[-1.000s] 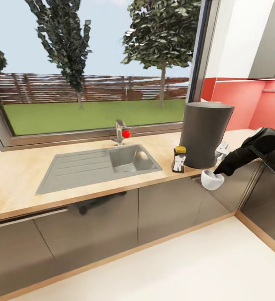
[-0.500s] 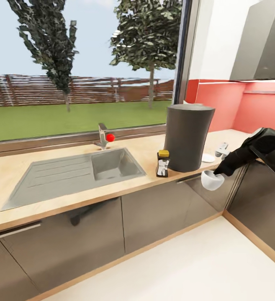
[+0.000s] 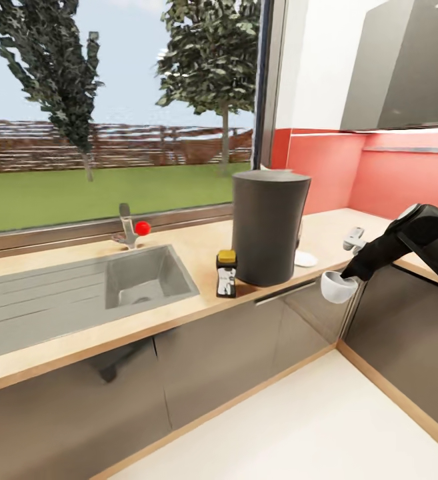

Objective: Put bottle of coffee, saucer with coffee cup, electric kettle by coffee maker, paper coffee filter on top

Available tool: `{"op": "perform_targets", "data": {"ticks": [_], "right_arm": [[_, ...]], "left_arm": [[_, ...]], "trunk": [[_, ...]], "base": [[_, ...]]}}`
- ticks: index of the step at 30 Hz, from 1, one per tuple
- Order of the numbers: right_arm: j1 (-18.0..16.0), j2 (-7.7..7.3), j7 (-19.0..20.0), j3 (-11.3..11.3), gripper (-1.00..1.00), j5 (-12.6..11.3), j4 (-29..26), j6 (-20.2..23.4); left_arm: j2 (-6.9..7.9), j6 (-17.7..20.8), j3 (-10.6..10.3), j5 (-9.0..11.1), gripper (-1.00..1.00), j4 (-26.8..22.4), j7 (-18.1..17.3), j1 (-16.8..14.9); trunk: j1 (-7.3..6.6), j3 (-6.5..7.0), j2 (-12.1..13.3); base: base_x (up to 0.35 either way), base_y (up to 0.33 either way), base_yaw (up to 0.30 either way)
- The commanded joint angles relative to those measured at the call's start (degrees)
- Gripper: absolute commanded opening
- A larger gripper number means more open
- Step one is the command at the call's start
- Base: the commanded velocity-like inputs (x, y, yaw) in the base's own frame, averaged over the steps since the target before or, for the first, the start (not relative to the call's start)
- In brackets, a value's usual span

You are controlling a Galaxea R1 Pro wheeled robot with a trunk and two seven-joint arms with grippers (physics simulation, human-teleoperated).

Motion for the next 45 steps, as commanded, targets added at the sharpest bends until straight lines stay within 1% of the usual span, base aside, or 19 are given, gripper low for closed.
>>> {"op": "perform_targets", "data": {"ticks": [1,21,25,34,45], "right_arm": [[-0.1,-0.02,0.6,0.1,-1.0,0.5,0.0,0.4],[-0.1,-0.02,0.7,0.1,-1.0,0.6,0.0,0.5],[-0.1,-0.02,0.6,0.1,-1.0,0.5,0.0,0.4],[-0.1,-0.02,0.6,0.1,-1.0,0.5,0.0,0.4],[-0.1,-0.02,0.5,0.1,-1.0,0.6,0.0,0.4]], "left_arm": [[-0.01,0.1,0.0,0.5,1.0,0.0,-0.3,0.0],[0.02,0.1,0.0,0.5,1.0,0.0,-0.3,0.0],[0.01,0.1,0.0,0.5,1.0,0.0,-0.3,0.0],[0.0,0.1,0.1,0.5,1.0,0.0,-0.4,0.0],[0.0,0.1,0.0,0.5,1.0,0.0,-0.2,0.0]], "trunk": [[0.03,-0.05,0.0],[0.03,-0.05,0.0],[0.03,-0.05,0.0],[0.03,-0.05,0.0],[0.03,-0.05,0.0]], "base": [[0.243,-0.21,-0.006],[0.238,-0.22,0.001],[0.225,-0.221,0.146],[0.049,-0.055,0.235],[0.116,-0.221,0.033]]}}
